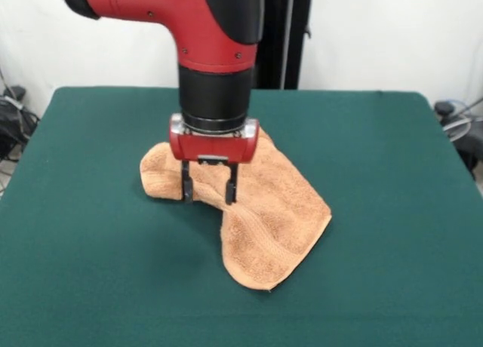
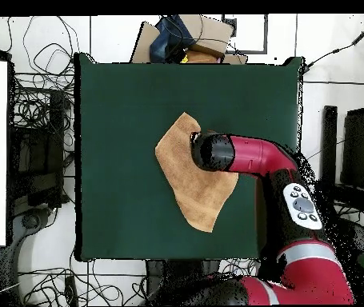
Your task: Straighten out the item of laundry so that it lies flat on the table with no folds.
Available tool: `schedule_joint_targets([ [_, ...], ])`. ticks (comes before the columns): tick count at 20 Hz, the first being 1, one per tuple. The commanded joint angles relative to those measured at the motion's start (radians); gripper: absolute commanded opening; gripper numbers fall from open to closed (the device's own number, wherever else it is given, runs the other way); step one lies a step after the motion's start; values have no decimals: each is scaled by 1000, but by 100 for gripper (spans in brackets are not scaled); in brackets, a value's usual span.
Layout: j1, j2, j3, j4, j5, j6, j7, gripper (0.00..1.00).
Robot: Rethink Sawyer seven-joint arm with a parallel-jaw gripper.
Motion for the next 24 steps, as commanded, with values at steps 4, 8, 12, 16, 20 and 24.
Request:
schedule_joint_targets([
  [4, -53, -44, 141, 124, -133, 60, -173, 100],
  [8, -45, -40, 140, 145, -169, 33, -146, 100],
  [12, -39, -36, 140, 166, -193, -6, -106, 100],
  [16, -32, -39, 146, 167, -207, 1, -90, 100],
  [20, -36, -32, 156, 169, -204, 1, -68, 100],
  [24, -34, -27, 159, 160, -211, 2, -64, 100],
])
